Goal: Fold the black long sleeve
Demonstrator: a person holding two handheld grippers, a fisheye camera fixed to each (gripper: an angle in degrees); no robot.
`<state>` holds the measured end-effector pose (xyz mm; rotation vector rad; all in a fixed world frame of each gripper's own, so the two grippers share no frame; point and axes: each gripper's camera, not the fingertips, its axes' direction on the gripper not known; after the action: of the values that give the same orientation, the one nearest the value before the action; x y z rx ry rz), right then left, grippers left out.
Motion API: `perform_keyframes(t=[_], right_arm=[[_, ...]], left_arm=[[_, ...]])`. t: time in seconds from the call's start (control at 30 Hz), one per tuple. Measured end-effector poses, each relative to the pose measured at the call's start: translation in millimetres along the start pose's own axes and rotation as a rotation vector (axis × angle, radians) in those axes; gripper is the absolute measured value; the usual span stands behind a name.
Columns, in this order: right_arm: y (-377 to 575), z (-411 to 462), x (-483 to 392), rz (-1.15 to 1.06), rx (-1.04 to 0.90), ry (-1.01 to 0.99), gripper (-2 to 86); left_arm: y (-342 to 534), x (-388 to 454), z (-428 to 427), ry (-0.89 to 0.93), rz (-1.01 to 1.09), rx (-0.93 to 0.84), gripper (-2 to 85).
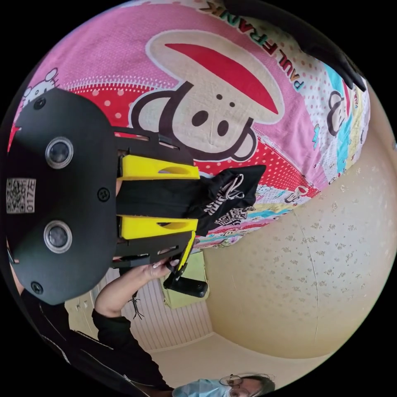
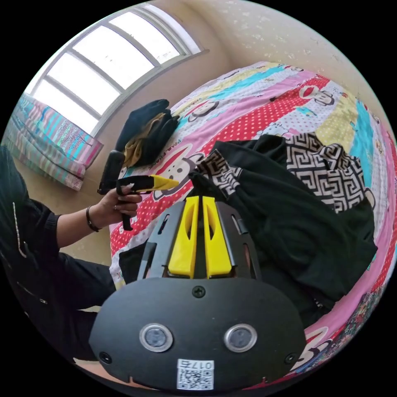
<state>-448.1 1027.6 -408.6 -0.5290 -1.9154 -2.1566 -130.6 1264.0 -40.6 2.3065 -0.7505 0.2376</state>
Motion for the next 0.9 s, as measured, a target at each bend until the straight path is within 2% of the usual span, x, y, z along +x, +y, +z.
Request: perform_keyframes(t=[0.07,0.17,0.3,0.4,0.53,0.7,0.9], right_arm=[[-16,-5,16,0.005,0.02,0.062,7.0],[-41,13,41,0.011,-0.096,0.083,8.7],[-57,34,57,0.0,-0.231,0.026,5.6],[-55,21,49,-0.035,-0.204,0.025,2.3],[-30,1,35,-0.047,-0.177,-0.088,1.2],[10,26,45,0.02,-0.269,-0.129,1.7],[16,3,43,0.025,-0.153,-0.192,3.5]], left_arm=[[-1,1,4,0.011,0.003,0.001,13.4],[-6,4,15,0.015,0.01,-0.024,13.4],[-15,8,25,0.03,0.019,-0.008,13.2],[-19,10,29,0.011,0.028,-0.001,13.2],[-16,-2,31,0.037,0.002,0.02,14.1],[0,-27,41,0.07,-0.052,0.022,16.3],[-1,-46,46,0.076,-0.021,0.043,16.4]])
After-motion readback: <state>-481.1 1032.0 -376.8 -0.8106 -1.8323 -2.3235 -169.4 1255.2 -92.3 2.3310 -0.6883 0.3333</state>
